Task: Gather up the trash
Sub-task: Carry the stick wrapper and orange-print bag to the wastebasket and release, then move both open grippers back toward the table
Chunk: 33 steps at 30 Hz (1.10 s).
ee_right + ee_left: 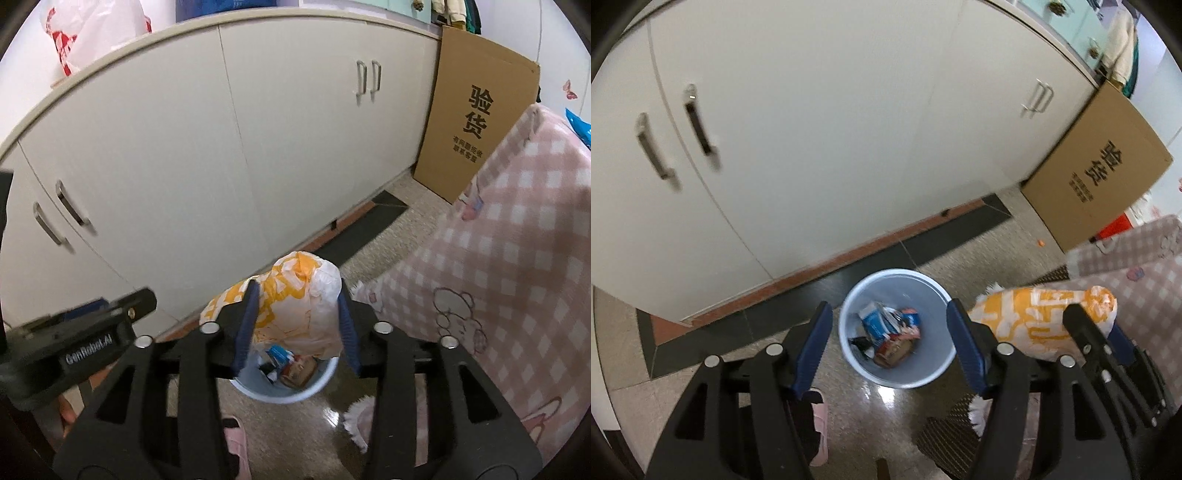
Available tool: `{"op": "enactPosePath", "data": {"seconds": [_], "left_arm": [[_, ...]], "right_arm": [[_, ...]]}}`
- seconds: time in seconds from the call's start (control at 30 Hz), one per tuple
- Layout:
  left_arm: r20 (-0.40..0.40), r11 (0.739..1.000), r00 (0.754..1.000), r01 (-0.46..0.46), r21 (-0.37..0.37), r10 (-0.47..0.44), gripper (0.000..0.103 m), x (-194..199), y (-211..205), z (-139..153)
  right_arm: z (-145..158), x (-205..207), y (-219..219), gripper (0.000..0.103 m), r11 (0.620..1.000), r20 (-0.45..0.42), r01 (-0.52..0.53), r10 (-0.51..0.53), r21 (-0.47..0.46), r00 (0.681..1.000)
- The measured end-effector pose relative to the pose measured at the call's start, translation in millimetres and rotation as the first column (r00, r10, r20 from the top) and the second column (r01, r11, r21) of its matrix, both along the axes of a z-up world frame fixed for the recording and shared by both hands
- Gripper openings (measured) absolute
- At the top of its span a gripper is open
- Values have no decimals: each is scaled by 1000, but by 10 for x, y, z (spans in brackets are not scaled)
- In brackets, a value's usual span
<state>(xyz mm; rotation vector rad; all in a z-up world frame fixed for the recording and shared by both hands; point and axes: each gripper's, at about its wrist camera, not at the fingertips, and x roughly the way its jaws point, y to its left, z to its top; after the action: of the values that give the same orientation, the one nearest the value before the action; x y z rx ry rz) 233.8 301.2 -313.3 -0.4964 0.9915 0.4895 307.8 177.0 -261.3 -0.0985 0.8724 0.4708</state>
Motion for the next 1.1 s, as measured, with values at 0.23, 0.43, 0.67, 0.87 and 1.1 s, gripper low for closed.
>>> {"op": "enactPosePath", "data": {"seconds": [0.23, 0.43, 0.67, 0.87, 1.1], "left_arm": [[-2, 999, 1000, -25, 25, 25, 63, -75, 50, 51], [39, 1000, 999, -17, 14, 17, 63, -127, -46, 211], [154, 999, 988, 32, 19, -34, 63, -219, -314, 714], [267, 995, 959, 88, 53, -99, 67, -250, -713, 1274], [331, 970, 912, 222, 98, -242, 70, -124, -1470, 1742]], "right_arm": [[-19, 63, 63, 57, 998, -32, -28, 29, 54, 999], [166, -15, -127, 57, 997, -15, -13, 14, 72, 1000], [652, -220, -393, 57, 991, 52, -16, 9, 133, 999], [1213, -416, -823, 57, 981, 147, 3, -32, 193, 989], [1655, -509, -1616, 57, 970, 204, 82, -131, 230, 970]]}}
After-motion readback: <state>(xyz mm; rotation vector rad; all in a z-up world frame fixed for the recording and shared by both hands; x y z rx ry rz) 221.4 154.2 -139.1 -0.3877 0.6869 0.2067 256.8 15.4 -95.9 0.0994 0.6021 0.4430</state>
